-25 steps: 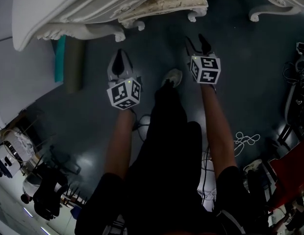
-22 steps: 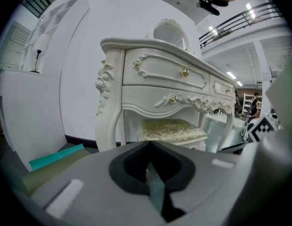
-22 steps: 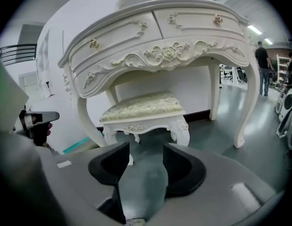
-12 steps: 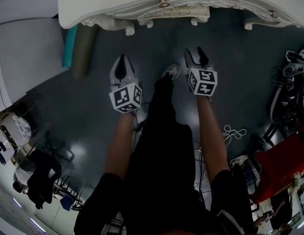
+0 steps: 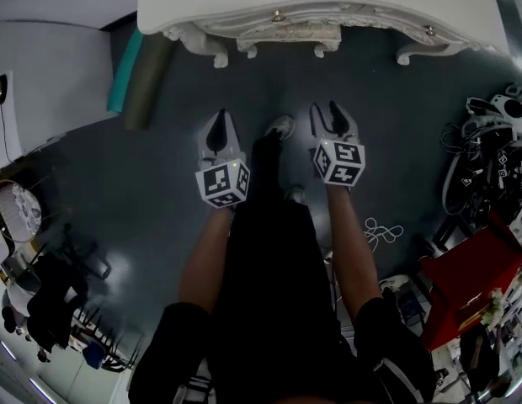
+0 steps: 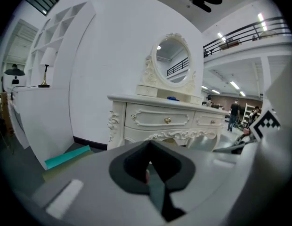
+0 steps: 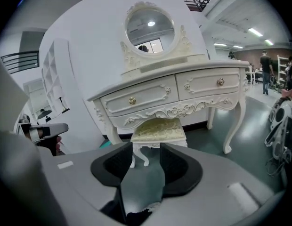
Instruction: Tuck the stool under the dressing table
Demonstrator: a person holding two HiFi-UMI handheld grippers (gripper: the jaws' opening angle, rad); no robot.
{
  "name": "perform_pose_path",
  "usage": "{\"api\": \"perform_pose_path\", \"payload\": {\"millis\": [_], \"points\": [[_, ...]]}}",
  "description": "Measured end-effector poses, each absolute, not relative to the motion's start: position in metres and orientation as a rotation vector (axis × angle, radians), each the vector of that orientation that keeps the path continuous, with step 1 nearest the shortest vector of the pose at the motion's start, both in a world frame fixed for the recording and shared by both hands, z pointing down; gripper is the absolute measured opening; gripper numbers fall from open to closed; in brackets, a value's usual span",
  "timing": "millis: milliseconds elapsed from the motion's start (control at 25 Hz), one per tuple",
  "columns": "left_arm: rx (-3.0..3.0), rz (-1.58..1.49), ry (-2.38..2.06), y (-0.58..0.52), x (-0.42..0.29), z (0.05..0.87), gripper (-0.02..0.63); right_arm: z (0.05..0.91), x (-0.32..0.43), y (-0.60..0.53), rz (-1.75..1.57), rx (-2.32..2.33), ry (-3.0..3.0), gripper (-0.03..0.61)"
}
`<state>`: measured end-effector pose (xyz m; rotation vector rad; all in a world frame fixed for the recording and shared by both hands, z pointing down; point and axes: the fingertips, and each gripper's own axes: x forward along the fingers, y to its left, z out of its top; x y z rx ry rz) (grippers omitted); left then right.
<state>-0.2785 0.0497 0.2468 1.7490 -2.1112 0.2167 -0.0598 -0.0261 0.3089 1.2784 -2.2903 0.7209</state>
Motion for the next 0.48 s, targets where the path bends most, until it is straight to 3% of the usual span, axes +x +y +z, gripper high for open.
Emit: {"api": "perform_pose_path", "payload": {"millis": [480], "points": [[1.711,0.222,-2.157,0.14,-0.233,0.138,0.008,0.219,-0.026,0.061,0.7,1.205,-2.295,0.14]]}}
